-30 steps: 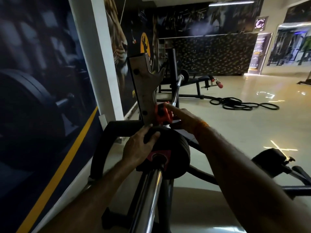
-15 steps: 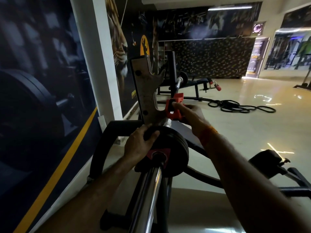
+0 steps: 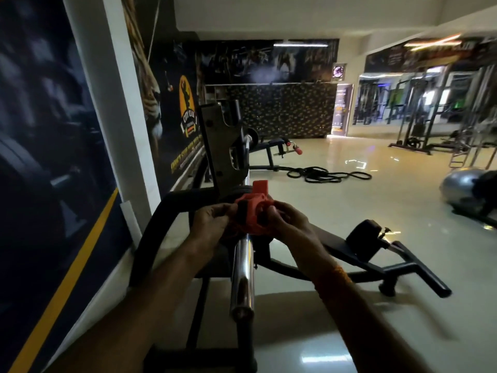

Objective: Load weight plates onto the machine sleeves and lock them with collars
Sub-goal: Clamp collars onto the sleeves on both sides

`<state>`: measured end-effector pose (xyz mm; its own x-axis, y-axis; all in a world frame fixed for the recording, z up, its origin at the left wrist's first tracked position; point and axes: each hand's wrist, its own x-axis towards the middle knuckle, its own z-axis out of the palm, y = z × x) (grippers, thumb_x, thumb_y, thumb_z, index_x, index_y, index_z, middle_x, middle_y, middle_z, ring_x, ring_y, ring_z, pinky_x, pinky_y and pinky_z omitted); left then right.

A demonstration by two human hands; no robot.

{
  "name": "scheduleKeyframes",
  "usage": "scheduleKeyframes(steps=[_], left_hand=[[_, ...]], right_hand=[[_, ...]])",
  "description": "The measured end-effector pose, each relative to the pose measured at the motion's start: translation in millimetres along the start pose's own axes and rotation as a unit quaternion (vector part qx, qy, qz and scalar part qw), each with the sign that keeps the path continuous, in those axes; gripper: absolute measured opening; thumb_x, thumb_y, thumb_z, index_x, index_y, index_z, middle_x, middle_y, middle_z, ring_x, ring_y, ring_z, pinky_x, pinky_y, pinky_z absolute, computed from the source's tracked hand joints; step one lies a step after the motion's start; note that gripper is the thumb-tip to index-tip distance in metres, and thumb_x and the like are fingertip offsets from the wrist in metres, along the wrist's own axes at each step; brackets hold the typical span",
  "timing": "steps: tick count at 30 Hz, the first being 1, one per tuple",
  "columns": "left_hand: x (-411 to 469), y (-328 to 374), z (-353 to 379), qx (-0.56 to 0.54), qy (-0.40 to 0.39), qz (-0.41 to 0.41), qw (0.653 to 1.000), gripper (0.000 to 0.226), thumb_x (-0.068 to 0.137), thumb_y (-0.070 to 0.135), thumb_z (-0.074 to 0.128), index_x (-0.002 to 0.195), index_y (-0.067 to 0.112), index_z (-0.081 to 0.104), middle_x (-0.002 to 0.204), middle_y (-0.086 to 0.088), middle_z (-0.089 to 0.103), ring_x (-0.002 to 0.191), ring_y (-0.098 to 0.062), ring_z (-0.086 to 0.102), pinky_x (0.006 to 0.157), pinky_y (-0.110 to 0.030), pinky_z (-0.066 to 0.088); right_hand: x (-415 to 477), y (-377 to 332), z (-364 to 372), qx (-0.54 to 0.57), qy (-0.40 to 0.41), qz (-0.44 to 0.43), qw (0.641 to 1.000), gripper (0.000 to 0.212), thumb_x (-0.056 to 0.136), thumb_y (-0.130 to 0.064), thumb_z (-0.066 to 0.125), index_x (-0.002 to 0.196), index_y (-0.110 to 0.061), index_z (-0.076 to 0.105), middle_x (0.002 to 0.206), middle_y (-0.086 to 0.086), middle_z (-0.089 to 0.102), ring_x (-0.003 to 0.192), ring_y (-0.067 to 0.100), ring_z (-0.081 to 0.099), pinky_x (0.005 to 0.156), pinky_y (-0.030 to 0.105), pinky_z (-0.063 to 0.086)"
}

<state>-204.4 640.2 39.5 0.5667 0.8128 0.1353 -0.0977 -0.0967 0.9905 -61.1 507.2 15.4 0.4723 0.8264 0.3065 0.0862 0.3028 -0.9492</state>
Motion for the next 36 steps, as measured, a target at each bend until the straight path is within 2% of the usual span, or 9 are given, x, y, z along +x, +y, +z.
scheduleKeyframes(steps=[3, 6, 11, 16, 20, 25, 28, 32, 36], left_hand=[[-41.1, -5.3, -24.7, -0.027, -0.045, -0.055, 0.997, 0.021, 0.099, 0.014, 0.061, 0.113, 0.002, 0.070, 0.091, -0.011, 0.074, 0.073, -0.017, 0.072, 0.053, -0.019, 0.055], [-76.7, -13.0, -44.8, -0.035, -0.085, -0.079, 0.993, 0.018, 0.099, 0.016, 0.061, 0.109, 0.006, 0.071, 0.090, -0.006, 0.077, 0.081, -0.018, 0.075, 0.062, -0.023, 0.059], [-125.8, -25.0, -62.7, -0.054, -0.142, -0.088, 0.984, 0.026, 0.099, 0.022, 0.060, 0.114, 0.005, 0.072, 0.099, -0.011, 0.078, 0.090, -0.025, 0.076, 0.073, -0.033, 0.062], [-161.7, -40.1, -62.6, -0.083, -0.109, -0.084, 0.987, 0.019, 0.096, 0.020, 0.062, 0.109, 0.012, 0.074, 0.098, -0.006, 0.080, 0.095, -0.024, 0.076, 0.074, -0.029, 0.062], [-179.3, -51.0, -61.8, -0.054, -0.121, -0.045, 0.990, 0.038, 0.086, 0.040, 0.065, 0.112, 0.014, 0.072, 0.105, -0.004, 0.079, 0.099, -0.018, 0.076, 0.083, -0.028, 0.061], [-176.0, -72.4, -59.9, -0.007, -0.095, -0.024, 0.995, 0.040, 0.090, 0.035, 0.067, 0.125, 0.015, 0.069, 0.117, -0.003, 0.075, 0.105, -0.015, 0.073, 0.087, -0.030, 0.061], [-167.5, -88.0, -57.4, 0.012, -0.078, -0.021, 0.997, 0.029, 0.096, 0.025, 0.065, 0.126, 0.022, 0.067, 0.125, 0.000, 0.069, 0.109, -0.015, 0.071, 0.077, -0.024, 0.060], [-148.3, -109.4, -57.6, 0.050, -0.065, -0.022, 0.996, 0.036, 0.098, 0.024, 0.063, 0.134, 0.025, 0.063, 0.133, 0.002, 0.064, 0.116, -0.017, 0.065, 0.081, -0.028, 0.061], [-123.3, -115.3, -53.2, 0.046, -0.061, -0.027, 0.997, 0.039, 0.097, 0.021, 0.065, 0.135, 0.023, 0.063, 0.132, 0.002, 0.065, 0.115, -0.018, 0.067, 0.080, -0.027, 0.061]], right_hand=[[-46.6, -2.3, 6.4, 0.016, -0.032, 0.013, 0.999, 0.035, 0.108, -0.024, 0.049, 0.140, -0.010, 0.056, 0.129, 0.016, 0.070, 0.121, 0.032, 0.068, 0.101, 0.047, 0.057], [-83.7, -9.3, 18.6, 0.014, -0.022, 0.035, 0.999, 0.036, 0.105, -0.024, 0.055, 0.138, -0.010, 0.057, 0.125, 0.016, 0.072, 0.116, 0.035, 0.070, 0.101, 0.052, 0.056], [-130.7, -16.2, 29.1, -0.036, -0.053, 0.083, 0.995, 0.035, 0.105, -0.030, 0.056, 0.135, -0.013, 0.065, 0.124, 0.016, 0.073, 0.116, 0.032, 0.070, 0.101, 0.045, 0.056], [-163.3, -4.8, 39.7, -0.063, -0.038, 0.085, 0.994, 0.033, 0.106, -0.027, 0.054, 0.131, -0.009, 0.065, 0.117, 0.013, 0.076, 0.109, 0.023, 0.073, 0.083, 0.027, 0.058], [-172.4, 14.0, 44.3, -0.073, -0.008, 0.071, 0.995, 0.031, 0.106, -0.028, 0.057, 0.131, -0.011, 0.066, 0.116, 0.011, 0.076, 0.110, 0.026, 0.072, 0.085, 0.033, 0.057], [-168.7, 40.8, 44.7, -0.091, 0.016, 0.056, 0.994, 0.039, 0.097, -0.032, 0.065, 0.133, -0.017, 0.066, 0.123, 0.009, 0.073, 0.115, 0.027, 0.070, 0.100, 0.052, 0.057], [-161.2, 57.9, 45.0, -0.106, 0.033, 0.034, 0.993, 0.039, 0.095, -0.025, 0.069, 0.134, -0.019, 0.065, 0.129, 0.007, 0.070, 0.116, 0.026, 0.070, 0.096, 0.046, 0.060], [-147.1, 77.8, 41.3, -0.129, 0.052, 0.015, 0.990, 0.043, 0.095, -0.007, 0.069, 0.136, -0.018, 0.063, 0.134, 0.002, 0.065, 0.123, 0.016, 0.065, 0.089, 0.027, 0.061], [-125.1, 88.1, 32.9, -0.099, 0.060, 0.015, 0.993, 0.044, 0.093, -0.008, 0.073, 0.135, -0.020, 0.066, 0.133, -0.001, 0.067, 0.121, 0.012, 0.066, 0.092, 0.032, 0.061]])
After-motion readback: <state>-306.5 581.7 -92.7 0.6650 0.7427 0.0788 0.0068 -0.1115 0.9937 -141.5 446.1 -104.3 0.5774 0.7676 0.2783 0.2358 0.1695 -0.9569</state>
